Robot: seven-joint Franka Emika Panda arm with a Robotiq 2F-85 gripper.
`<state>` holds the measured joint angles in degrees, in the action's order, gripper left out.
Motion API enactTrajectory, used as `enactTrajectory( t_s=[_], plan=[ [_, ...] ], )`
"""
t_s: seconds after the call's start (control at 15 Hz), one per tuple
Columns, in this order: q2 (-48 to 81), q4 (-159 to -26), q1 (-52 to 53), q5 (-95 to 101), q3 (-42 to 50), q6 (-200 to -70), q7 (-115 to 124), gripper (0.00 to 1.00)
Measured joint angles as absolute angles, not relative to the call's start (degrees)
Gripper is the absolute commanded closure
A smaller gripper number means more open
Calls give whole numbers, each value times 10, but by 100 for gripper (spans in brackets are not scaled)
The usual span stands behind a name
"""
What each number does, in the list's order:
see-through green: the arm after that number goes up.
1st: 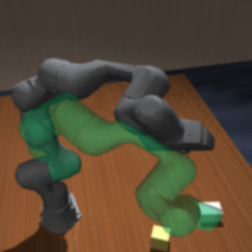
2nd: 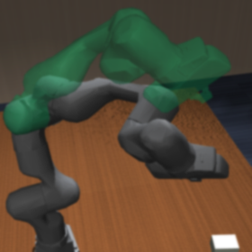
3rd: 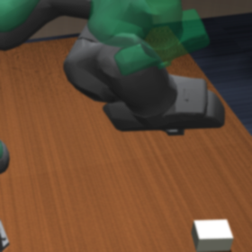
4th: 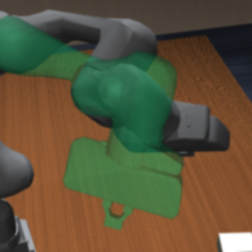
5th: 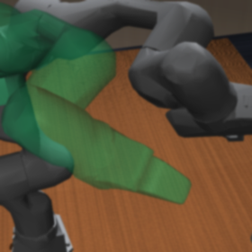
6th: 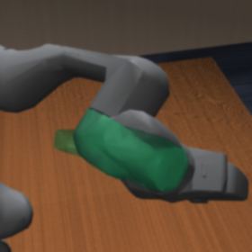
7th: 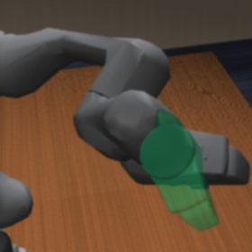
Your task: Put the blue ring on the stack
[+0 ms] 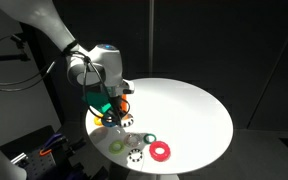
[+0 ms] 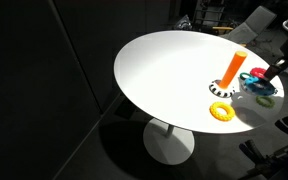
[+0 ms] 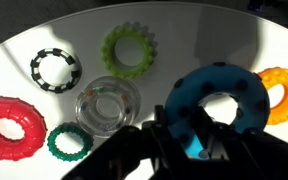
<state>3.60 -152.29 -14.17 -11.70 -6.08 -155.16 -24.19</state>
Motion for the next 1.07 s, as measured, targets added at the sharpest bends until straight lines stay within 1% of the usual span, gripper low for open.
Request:
enactTrajectory(
  t_s=[0.53,1.07],
  plan=[
    [-62,-1512,-72,-117,4,-1456,-202,89],
    [-123,-1501,-43,-117,23,-1434,-150,89]
  ],
)
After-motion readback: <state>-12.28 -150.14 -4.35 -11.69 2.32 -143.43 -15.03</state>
